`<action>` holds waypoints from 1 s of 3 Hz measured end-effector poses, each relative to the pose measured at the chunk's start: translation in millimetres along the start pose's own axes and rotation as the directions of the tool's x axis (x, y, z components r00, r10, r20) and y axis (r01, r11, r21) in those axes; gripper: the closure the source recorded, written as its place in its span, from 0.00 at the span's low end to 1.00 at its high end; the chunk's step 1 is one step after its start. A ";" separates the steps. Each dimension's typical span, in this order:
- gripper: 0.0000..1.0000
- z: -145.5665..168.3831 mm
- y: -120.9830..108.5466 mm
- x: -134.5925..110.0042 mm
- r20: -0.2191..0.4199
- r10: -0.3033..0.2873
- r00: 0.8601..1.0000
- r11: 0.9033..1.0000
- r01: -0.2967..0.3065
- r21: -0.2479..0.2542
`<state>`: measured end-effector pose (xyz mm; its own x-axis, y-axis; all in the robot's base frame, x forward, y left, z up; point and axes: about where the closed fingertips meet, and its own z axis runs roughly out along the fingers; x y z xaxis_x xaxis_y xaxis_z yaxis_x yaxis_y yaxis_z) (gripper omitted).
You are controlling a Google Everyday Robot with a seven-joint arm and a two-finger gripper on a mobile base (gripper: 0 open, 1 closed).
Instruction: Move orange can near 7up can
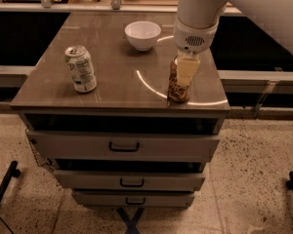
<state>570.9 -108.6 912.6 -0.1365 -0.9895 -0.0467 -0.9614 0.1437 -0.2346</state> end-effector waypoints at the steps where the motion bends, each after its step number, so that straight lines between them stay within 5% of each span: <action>1: 0.78 0.5 -0.9 -1.1 0.003 -0.001 1.000 1.000 0.001 0.004; 2: 0.99 -19.8 -6.3 -11.9 0.061 -0.032 0.998 0.999 0.031 0.023; 3: 1.00 -55.4 -20.7 -31.1 0.110 -0.089 0.990 0.994 0.082 0.072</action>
Offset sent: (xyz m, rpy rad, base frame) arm 0.0023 0.0252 0.0604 0.1257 -0.0665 0.1154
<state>581.8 -81.5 972.6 -0.0228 -0.9910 -0.1321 -0.9498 0.0628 -0.3066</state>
